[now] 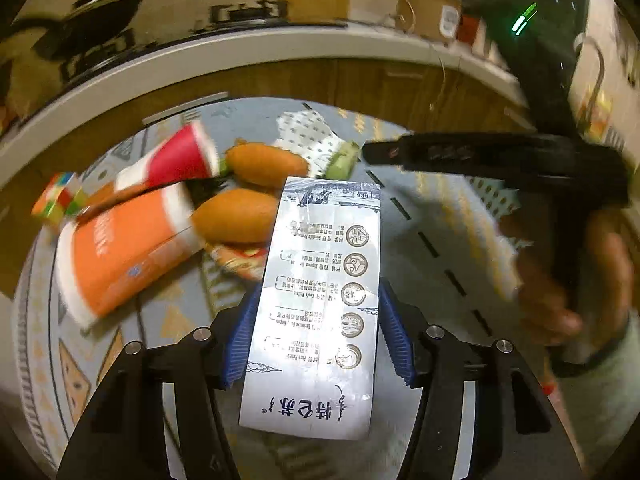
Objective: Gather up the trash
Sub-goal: 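Grasp the green vegetable with the right tool while the left tool holds the carton, then drop the vegetable and the milk carton into the blue basket with both tools, then grasp the orange paper cup with the left tool, then grasp a sweet potato with the right tool while the left tool holds the cup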
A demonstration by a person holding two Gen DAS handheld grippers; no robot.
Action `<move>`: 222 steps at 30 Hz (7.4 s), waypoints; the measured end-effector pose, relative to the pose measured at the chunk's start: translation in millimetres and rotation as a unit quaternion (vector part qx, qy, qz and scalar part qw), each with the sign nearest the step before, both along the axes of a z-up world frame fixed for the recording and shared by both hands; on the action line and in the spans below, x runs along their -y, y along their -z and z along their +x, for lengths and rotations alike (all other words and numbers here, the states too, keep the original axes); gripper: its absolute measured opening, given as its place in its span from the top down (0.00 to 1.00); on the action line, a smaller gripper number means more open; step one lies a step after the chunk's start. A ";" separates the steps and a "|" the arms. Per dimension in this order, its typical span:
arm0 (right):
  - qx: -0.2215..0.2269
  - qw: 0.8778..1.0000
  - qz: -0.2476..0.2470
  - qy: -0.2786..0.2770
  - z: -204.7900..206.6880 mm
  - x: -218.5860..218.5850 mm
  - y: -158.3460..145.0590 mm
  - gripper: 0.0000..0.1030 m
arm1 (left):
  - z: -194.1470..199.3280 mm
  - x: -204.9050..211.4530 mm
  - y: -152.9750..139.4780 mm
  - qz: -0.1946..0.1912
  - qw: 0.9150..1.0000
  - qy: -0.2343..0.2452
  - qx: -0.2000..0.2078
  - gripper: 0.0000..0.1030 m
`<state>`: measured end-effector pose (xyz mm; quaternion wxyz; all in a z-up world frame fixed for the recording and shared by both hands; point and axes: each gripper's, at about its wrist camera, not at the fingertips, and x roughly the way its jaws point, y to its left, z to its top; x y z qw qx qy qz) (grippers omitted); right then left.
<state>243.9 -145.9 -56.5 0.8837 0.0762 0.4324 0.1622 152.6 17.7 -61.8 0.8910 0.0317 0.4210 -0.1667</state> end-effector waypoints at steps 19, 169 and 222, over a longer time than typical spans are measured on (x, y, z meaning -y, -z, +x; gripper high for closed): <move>-0.033 0.997 0.030 0.057 20.4 -12.1 18.2 0.80 | -17.1 -55.1 -13.8 -0.070 0.995 -0.061 0.018 0.48; 0.065 0.993 -0.043 -0.089 -44.4 -66.4 -21.9 0.68 | 7.1 -129.2 16.9 -0.140 0.985 -0.094 -0.041 0.18; 0.122 0.989 -0.015 -0.081 -76.7 7.5 -55.2 0.83 | -0.3 -27.4 -47.4 -0.139 0.988 -0.054 0.029 0.49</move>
